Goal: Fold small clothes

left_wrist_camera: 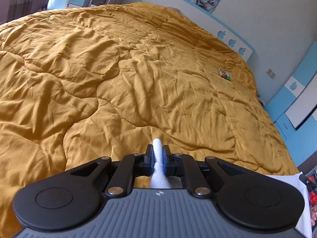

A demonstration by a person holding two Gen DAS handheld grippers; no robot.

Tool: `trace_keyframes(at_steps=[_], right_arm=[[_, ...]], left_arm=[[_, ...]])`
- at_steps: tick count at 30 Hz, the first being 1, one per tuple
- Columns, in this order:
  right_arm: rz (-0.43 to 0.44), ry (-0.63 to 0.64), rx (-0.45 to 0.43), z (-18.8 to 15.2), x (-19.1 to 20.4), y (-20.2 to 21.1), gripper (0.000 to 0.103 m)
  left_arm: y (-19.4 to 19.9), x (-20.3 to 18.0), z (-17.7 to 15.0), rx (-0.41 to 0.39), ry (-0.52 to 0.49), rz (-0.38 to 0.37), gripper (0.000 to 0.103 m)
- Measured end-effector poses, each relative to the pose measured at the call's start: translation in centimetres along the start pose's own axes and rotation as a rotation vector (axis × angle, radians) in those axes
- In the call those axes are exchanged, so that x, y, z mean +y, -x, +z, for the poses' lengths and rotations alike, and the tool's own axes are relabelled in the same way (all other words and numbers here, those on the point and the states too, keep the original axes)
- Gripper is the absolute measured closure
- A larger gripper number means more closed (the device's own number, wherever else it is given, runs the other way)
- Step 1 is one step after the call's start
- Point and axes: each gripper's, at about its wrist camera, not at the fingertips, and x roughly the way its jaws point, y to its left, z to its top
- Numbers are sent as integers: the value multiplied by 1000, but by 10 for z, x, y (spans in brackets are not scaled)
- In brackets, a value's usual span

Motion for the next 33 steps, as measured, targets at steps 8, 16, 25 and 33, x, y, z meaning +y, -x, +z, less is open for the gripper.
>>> trace_keyframes(at_steps=[8,16,25,33], right_arm=[[-202,-149,122,-35,-27,-40,103],[-68,-409,77,-26,-64,-11,47],[63,-252,181,6,-25,16,46],[89,-347,368,-27,-29,-44,93]], left_arm=[[-31,23,-17,11,38,71,89],[4,16,0,-8,9,-7,41],[99,-53,-23,-74,-266,-56,46],[136,-37,-71,1,-209,-43,47]])
